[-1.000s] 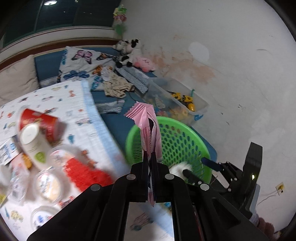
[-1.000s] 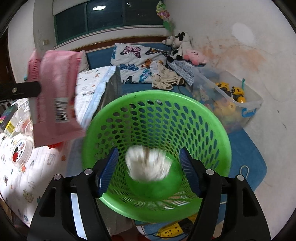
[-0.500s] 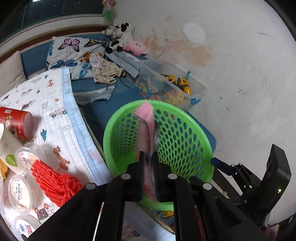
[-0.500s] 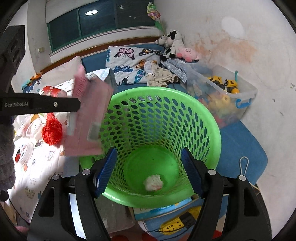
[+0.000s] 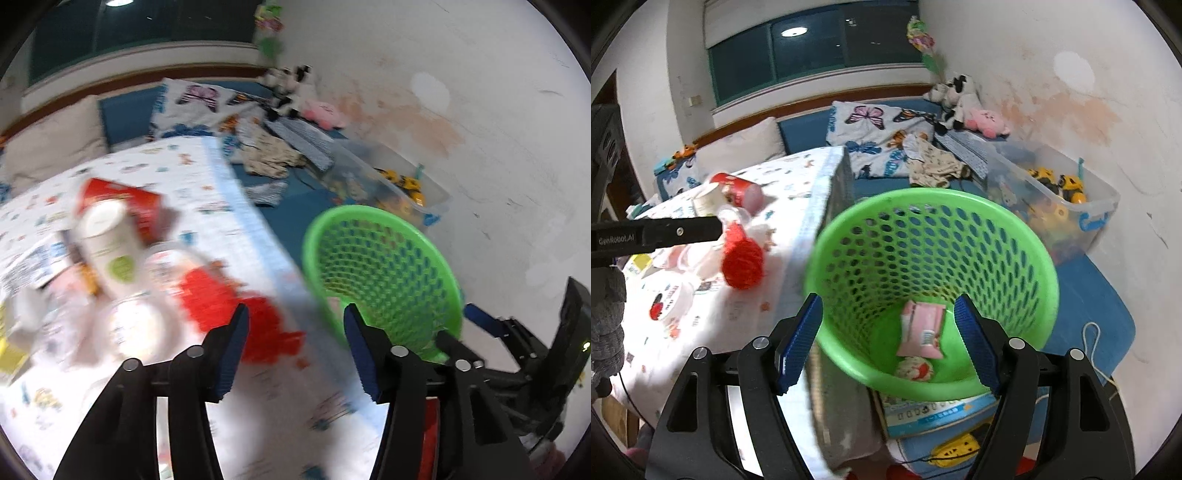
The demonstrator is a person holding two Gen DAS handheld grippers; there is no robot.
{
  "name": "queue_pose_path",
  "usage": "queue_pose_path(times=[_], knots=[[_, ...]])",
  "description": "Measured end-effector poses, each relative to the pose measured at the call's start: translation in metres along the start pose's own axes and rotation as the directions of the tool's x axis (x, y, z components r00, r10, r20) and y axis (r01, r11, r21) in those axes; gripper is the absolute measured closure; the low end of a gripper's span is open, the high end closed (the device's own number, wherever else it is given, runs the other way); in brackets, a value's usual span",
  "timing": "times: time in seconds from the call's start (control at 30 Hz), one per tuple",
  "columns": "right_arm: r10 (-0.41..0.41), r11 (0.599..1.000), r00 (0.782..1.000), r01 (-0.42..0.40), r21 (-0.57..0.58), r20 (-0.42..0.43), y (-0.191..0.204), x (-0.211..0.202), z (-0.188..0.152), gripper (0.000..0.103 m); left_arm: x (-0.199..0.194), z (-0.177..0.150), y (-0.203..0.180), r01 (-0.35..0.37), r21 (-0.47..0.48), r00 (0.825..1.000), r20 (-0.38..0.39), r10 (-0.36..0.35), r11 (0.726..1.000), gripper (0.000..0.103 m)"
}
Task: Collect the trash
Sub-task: 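Drop the pink wrapper into the green basket with the left gripper, then grasp the red mesh fruit net with the right gripper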
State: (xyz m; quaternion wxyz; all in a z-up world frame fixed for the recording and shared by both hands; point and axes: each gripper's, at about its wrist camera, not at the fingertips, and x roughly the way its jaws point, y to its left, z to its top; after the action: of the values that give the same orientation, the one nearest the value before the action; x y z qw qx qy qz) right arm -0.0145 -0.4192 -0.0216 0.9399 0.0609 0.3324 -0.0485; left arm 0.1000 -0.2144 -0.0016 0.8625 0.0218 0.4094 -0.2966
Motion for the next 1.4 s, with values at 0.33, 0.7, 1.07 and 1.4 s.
queue_pose_path(times=[0.33,0.7,1.07,1.4], knots=[[0.075,0.995,0.997,-0.075,-0.061,0.009,0.045,0.003,0.009,0.025,-0.042,-0.046,0.076,-0.183,-0.095,0.983,0.002,0.184,0.979,0.029],[0.125,0.984,0.992,-0.127,-0.125,-0.022,0.084,0.016,0.012,0.025,-0.03,-0.08,0.109,-0.239,-0.098,0.969,-0.08,0.232,0.966,0.018],[0.142,0.976,0.988,-0.15,-0.159,-0.061,0.098,0.031,0.013,0.025,-0.009,-0.081,0.108,-0.246,-0.057,0.964,-0.115,0.239,0.968,0.012],[0.168,0.963,0.982,-0.182,-0.196,-0.087,0.112,0.045,0.02,0.025,-0.004,-0.079,0.105,-0.233,-0.035,0.967,-0.113,0.228,0.972,0.012]])
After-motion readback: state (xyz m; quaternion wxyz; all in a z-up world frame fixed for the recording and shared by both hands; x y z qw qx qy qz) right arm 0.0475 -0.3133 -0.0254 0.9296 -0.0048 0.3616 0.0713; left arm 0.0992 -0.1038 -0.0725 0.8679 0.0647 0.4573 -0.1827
